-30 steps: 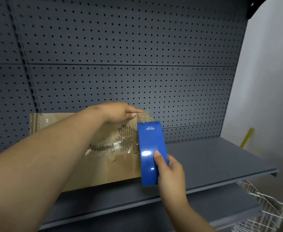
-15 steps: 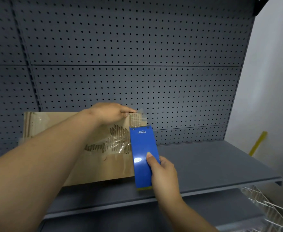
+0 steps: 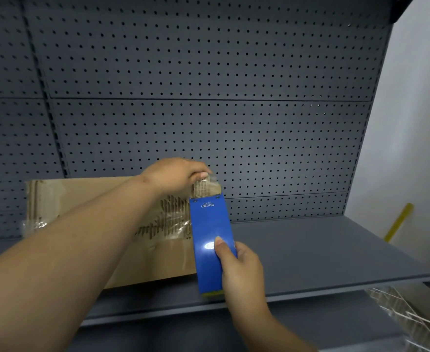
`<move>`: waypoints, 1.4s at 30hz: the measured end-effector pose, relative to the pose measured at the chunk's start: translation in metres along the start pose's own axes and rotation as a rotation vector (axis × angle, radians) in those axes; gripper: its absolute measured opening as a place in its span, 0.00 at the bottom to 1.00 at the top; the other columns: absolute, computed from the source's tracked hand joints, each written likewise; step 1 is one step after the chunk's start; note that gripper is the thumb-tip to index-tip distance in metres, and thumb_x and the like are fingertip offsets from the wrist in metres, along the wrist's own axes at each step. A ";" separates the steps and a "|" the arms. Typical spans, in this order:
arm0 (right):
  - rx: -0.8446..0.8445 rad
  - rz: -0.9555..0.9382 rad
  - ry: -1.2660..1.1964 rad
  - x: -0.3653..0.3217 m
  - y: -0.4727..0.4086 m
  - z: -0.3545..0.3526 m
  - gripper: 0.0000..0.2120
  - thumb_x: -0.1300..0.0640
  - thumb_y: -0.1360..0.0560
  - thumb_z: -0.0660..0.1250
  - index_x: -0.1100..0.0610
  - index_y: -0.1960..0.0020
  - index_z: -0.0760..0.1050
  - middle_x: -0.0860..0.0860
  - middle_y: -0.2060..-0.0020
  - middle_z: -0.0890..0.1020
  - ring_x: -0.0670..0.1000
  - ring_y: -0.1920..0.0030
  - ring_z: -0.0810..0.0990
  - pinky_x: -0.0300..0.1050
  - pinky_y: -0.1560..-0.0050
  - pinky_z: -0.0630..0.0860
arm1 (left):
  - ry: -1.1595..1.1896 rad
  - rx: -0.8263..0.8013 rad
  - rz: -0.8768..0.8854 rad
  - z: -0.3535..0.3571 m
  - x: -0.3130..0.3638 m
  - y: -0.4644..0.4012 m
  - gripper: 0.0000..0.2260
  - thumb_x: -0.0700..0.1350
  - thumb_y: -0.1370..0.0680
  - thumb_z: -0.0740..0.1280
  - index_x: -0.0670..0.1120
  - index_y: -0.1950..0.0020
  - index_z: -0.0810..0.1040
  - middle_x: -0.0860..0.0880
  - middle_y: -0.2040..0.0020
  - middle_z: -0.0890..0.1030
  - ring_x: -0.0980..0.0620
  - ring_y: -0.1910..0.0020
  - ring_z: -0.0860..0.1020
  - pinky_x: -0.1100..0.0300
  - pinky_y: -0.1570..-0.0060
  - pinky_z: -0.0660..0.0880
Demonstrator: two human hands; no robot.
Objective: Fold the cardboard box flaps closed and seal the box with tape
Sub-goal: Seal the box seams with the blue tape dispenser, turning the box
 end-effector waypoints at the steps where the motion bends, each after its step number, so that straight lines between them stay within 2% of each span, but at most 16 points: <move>1: 0.001 0.001 -0.007 0.001 -0.001 0.001 0.15 0.50 0.25 0.64 0.60 0.64 0.73 0.52 0.69 0.76 0.50 0.67 0.71 0.44 0.66 0.67 | -0.002 -0.015 -0.001 0.000 0.000 0.000 0.14 0.55 0.19 0.52 0.59 0.36 0.71 0.56 0.39 0.76 0.53 0.43 0.74 0.58 0.52 0.69; 8: 0.019 0.040 -0.036 0.007 -0.008 0.004 0.17 0.49 0.25 0.65 0.65 0.58 0.75 0.54 0.66 0.78 0.51 0.66 0.73 0.46 0.63 0.69 | -0.120 -0.125 -0.118 0.005 -0.007 0.001 0.23 0.65 0.23 0.41 0.65 0.30 0.61 0.57 0.29 0.67 0.51 0.30 0.66 0.52 0.41 0.66; 12: 0.015 0.045 -0.047 0.007 -0.008 0.004 0.15 0.50 0.25 0.65 0.63 0.60 0.76 0.54 0.66 0.80 0.51 0.65 0.75 0.45 0.63 0.70 | -0.143 -0.150 -0.130 0.005 -0.001 0.001 0.28 0.71 0.28 0.41 0.67 0.30 0.60 0.59 0.29 0.66 0.52 0.29 0.64 0.53 0.42 0.66; 16: 0.004 0.045 -0.053 0.006 -0.008 0.004 0.15 0.49 0.25 0.65 0.63 0.59 0.76 0.54 0.64 0.81 0.51 0.64 0.76 0.45 0.62 0.70 | -0.154 -0.118 -0.142 0.004 -0.002 -0.003 0.26 0.70 0.26 0.44 0.66 0.32 0.64 0.59 0.32 0.70 0.52 0.33 0.68 0.54 0.45 0.70; 20: 0.027 -0.001 0.003 0.002 -0.006 -0.001 0.17 0.48 0.25 0.64 0.58 0.66 0.70 0.53 0.68 0.75 0.50 0.67 0.71 0.45 0.64 0.67 | -0.154 -0.080 -0.145 0.001 -0.002 -0.006 0.23 0.67 0.24 0.47 0.63 0.35 0.70 0.57 0.38 0.76 0.52 0.39 0.73 0.54 0.48 0.73; 22: 0.035 -0.031 0.030 -0.001 -0.005 -0.004 0.18 0.46 0.25 0.64 0.57 0.67 0.68 0.52 0.69 0.74 0.50 0.67 0.70 0.45 0.65 0.67 | -0.155 -0.063 -0.147 0.001 -0.004 -0.007 0.23 0.67 0.24 0.47 0.62 0.37 0.72 0.55 0.42 0.78 0.51 0.42 0.75 0.54 0.50 0.73; 25: 0.037 -0.062 0.035 -0.001 -0.004 -0.004 0.19 0.45 0.26 0.64 0.60 0.64 0.71 0.53 0.68 0.76 0.50 0.66 0.72 0.46 0.64 0.69 | -0.148 -0.055 -0.151 0.002 -0.006 -0.010 0.24 0.68 0.24 0.47 0.60 0.38 0.73 0.55 0.45 0.80 0.51 0.44 0.76 0.55 0.53 0.71; 29: 0.056 -0.067 0.045 0.001 -0.001 -0.007 0.18 0.44 0.26 0.64 0.55 0.67 0.69 0.50 0.69 0.76 0.49 0.68 0.72 0.45 0.64 0.69 | -0.122 -0.048 -0.150 0.001 -0.004 -0.011 0.25 0.69 0.25 0.46 0.61 0.39 0.74 0.55 0.50 0.81 0.52 0.48 0.76 0.56 0.55 0.71; 33: 0.063 -0.095 0.063 -0.002 0.002 -0.010 0.18 0.45 0.25 0.63 0.54 0.68 0.67 0.48 0.71 0.74 0.47 0.70 0.70 0.41 0.67 0.67 | -0.127 -0.041 -0.142 0.002 -0.003 -0.012 0.26 0.69 0.25 0.45 0.61 0.39 0.74 0.54 0.51 0.82 0.53 0.48 0.77 0.57 0.56 0.70; 39: 0.060 -0.099 0.082 -0.005 0.002 -0.012 0.18 0.45 0.25 0.64 0.56 0.67 0.67 0.49 0.71 0.73 0.48 0.69 0.70 0.42 0.67 0.67 | -0.138 -0.032 -0.131 0.004 -0.004 -0.015 0.26 0.69 0.25 0.45 0.61 0.39 0.73 0.54 0.47 0.81 0.52 0.46 0.76 0.57 0.57 0.69; 42: 0.049 -0.083 0.055 -0.011 -0.001 -0.013 0.18 0.47 0.25 0.64 0.55 0.68 0.66 0.50 0.71 0.72 0.49 0.69 0.69 0.43 0.67 0.66 | -0.141 -0.025 -0.140 0.003 -0.008 -0.016 0.26 0.69 0.25 0.45 0.60 0.40 0.74 0.54 0.49 0.81 0.52 0.49 0.76 0.57 0.58 0.70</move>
Point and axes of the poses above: each hand's wrist, its own y-axis away from the middle knuckle, its own z-axis out of the palm, x = y × z, the point moved 7 cm from there along -y, towards the middle knuckle
